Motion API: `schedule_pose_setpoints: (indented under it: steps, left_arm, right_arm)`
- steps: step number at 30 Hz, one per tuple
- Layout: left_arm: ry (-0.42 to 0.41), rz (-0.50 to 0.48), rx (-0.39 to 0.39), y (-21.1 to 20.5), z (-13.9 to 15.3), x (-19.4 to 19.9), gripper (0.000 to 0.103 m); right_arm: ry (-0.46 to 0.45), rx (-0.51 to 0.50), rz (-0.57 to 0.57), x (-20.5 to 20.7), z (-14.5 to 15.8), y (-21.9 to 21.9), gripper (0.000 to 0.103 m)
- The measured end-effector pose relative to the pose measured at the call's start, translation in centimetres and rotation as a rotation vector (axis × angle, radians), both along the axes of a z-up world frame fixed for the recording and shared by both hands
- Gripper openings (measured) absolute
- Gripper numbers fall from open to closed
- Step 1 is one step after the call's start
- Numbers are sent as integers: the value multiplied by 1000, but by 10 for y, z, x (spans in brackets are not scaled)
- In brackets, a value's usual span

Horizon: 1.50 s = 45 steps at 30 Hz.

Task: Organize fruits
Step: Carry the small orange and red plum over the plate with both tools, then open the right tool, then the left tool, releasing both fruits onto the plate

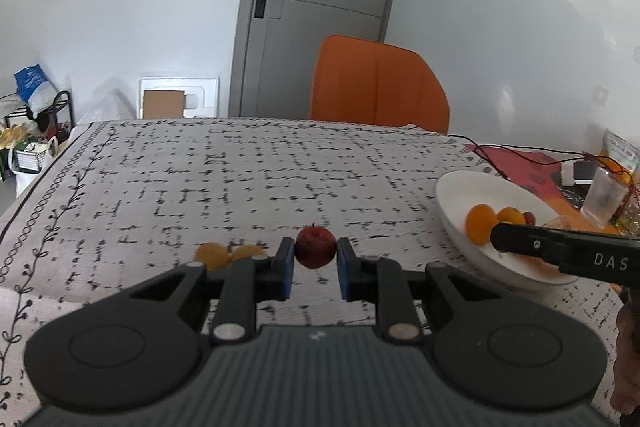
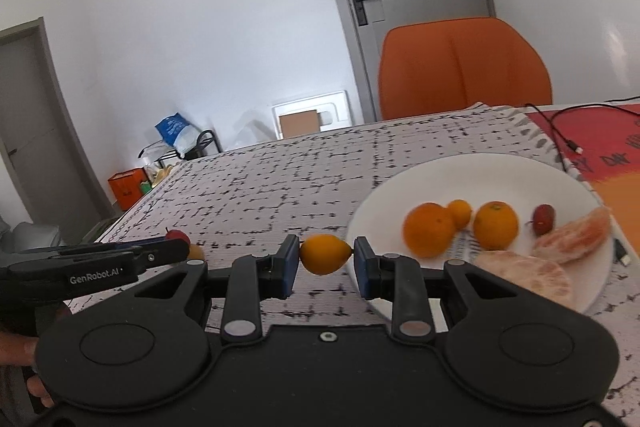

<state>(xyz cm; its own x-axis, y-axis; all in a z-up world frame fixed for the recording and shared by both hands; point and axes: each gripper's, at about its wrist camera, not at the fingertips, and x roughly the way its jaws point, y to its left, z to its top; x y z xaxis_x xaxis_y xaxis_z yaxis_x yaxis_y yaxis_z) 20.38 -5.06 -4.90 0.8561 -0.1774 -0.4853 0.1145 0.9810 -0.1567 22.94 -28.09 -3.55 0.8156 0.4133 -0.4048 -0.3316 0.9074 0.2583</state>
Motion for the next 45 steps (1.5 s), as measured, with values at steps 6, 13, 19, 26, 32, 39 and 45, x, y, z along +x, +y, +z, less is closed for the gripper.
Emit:
schedule_pose_setpoints:
  steps: [6,13,19,26,32,39,45]
  left_arm:
    - [-10,-26,2,-15,4,0,21]
    - [-20,-54,6,-34,8,2,21]
    - [-25,-79,8,-49,9,4,21]
    - [-26,-113,7,-64,9,8,21]
    - [-28,-150,13,-79,8,11,21]
    - [-28,-192,18,-98,7,16,21]
    - [-33,-226,25,-113,9,21,21]
  right_arm:
    - [-2,21,-31,-4,-1,-19,28]
    - [0,32,-72,-7,-6,-41,28]
    - [8,33,-93,-9,-10,-53,28]
    - [-2,30,-114,-14,-13,-62,46]
    - [4,38,-123,-21,-16,-72,46]
    - [-1,50,-129,-26,-15,-78,46]
    - [-8,66,-142,-29,-12,-86,46]
